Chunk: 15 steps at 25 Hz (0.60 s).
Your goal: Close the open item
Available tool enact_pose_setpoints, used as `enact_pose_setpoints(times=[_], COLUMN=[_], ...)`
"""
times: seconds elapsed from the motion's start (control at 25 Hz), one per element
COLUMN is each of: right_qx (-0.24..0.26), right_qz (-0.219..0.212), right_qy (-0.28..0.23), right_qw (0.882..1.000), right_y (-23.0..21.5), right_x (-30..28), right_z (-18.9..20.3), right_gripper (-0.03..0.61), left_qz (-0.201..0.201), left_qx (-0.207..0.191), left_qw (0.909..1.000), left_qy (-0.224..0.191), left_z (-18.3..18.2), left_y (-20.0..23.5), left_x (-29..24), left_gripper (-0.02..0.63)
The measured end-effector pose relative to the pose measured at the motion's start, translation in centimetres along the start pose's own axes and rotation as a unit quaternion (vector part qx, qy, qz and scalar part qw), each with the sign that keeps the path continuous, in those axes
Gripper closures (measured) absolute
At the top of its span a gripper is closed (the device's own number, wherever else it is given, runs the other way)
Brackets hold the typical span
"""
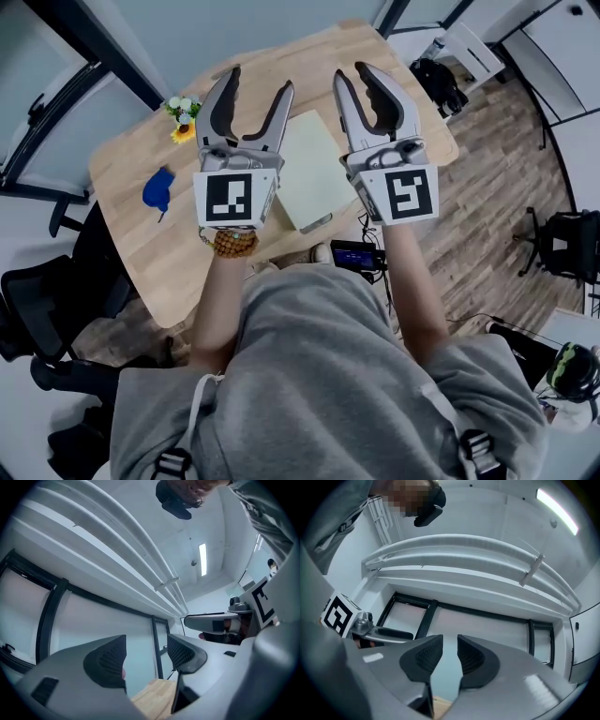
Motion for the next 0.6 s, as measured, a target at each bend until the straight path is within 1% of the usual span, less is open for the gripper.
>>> enact_pose_setpoints(times=[0.24,0.4,0.6], right_qx=[-0.005,-0.005,-0.004], right_qz=[0.007,0.010,0.036], right_qy=[-0.004,-0.004,0.023], right_qw=[1.000,1.000,0.999], right_y=[0.6,1.0,1.1], right_x=[1.0,1.7,2.6], right_z=[1.0,1.7,3.7], right_gripper=[0.482,0.491,0.497], left_qz=[-0.008,-0.015,-0.020], left_qx=[-0.002,0.005,0.000], left_qw=[1.0000,0.9998,0.9996], left_qy=[0.002,0.014,0.022], left_z=[0.9,1.6,2.7], left_y=[-0.7,-1.3,-1.9], left_x=[0.7,1.2,1.5], left_gripper=[0.358,0.382,0.402])
Point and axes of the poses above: the fingertips, and each gripper's own axes: x backward along the fingers, y to its left, z out of its underside, the point moved 7 cm from there along x, backward along the fingers, and after that the axes turned 14 degrees about y, right-handed, at the moved point
